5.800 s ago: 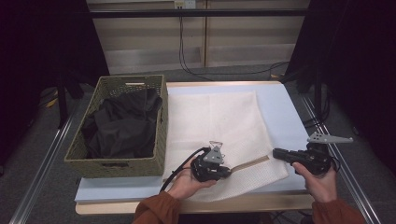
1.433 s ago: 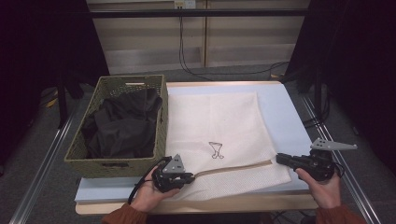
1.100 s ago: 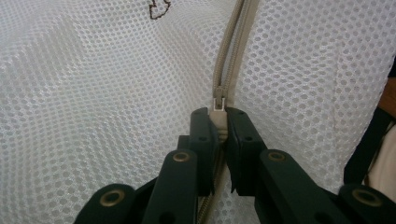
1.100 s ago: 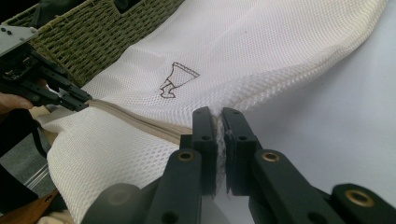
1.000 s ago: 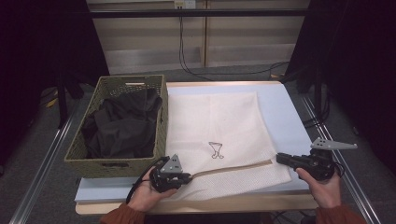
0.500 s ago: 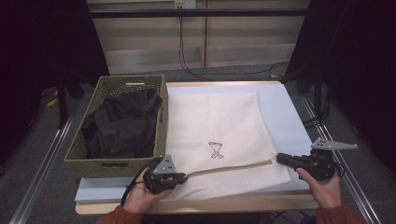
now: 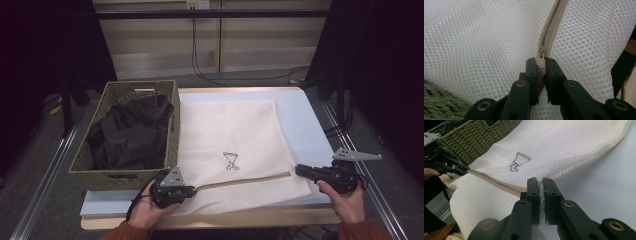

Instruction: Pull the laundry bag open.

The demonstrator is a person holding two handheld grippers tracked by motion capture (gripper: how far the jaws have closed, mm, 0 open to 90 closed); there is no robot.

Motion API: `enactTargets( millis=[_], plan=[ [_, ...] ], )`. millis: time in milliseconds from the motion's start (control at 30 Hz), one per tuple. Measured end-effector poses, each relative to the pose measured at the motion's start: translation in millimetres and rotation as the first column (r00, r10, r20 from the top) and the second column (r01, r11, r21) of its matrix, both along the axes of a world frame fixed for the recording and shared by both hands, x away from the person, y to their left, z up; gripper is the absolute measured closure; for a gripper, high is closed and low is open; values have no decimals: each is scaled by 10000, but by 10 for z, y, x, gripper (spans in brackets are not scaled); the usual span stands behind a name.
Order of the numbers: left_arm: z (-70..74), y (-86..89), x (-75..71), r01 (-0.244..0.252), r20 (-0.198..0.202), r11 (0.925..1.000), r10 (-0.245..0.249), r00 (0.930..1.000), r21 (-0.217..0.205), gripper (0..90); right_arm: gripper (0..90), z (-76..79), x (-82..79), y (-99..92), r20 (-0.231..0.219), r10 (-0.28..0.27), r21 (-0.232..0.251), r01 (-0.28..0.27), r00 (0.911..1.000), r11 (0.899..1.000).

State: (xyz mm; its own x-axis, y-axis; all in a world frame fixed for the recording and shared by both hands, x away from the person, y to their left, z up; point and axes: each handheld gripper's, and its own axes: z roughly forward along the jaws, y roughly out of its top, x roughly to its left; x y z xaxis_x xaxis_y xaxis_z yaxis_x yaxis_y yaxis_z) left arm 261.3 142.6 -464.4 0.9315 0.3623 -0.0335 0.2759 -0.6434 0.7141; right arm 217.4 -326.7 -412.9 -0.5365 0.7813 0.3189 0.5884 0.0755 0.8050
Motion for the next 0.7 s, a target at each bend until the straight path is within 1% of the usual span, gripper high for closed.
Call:
enactTargets(
  millis=[33,67,100,133,200,300,400,433,467,500,533,567,600,633,700],
  plan=[
    [-1,8,-2,-23,-55,10000,22,10000,-21,819,851,2,-2,-2,-27,17,3,-17,10000,10000],
    [-6,16,5,-6,-19,10000,6,10000,-40,819,851,4,-5,-2,-28,2,12,-2,10000,10000],
    [0,30,1,-114,-79,9999,115,9999,124,819,851,5,-6,-4,-25,5,5,-5,10000,10000],
    [-11,32,2,-106,-56,9999,106,9999,-44,819,851,4,-5,-4,-29,10,5,-10,10000,10000],
    [-9,38,-5,-37,-30,10000,37,10000,9,819,851,6,-8,-5,-31,36,6,-36,10000,10000],
    [0,81,-14,-138,-83,9999,138,9999,72,819,851,7,-10,-4,-6,39,5,-39,10000,10000],
    [-16,116,-14,-201,-141,9998,201,9997,34,819,850,2,-18,-5,-62,108,-23,-109,9999,9999],
    [-17,130,-12,-193,-78,9998,194,9998,90,819,851,1,-19,-5,-69,96,-27,-96,9999,10000],
    [-15,147,-12,-187,-98,9998,188,9998,87,819,850,1,-19,-5,-80,110,-38,-110,9999,9999],
    [-10,162,-18,-304,-88,9995,304,9995,12,819,851,2,-20,-5,-91,103,-53,-104,9999,9999],
    [7,184,-20,-326,-121,9994,327,9994,69,819,851,4,-20,-8,-87,101,-92,-102,9999,9999],
    [13,200,-18,-319,-121,9995,318,9994,-73,819,851,6,-21,-14,-64,111,-95,-111,9999,9999],
    [26,212,-14,-293,-67,9996,293,9995,19,819,851,8,-24,-13,-93,70,-48,-71,9999,10000],
    [32,217,-9,-268,-79,9996,268,9996,-7,819,851,9,-26,-15,-94,28,-78,-28,10000,10000],
    [56,230,-14,-272,-51,9996,272,9996,99,819,851,11,-27,-17,-127,56,-105,-58,9999,9999]
  ],
)
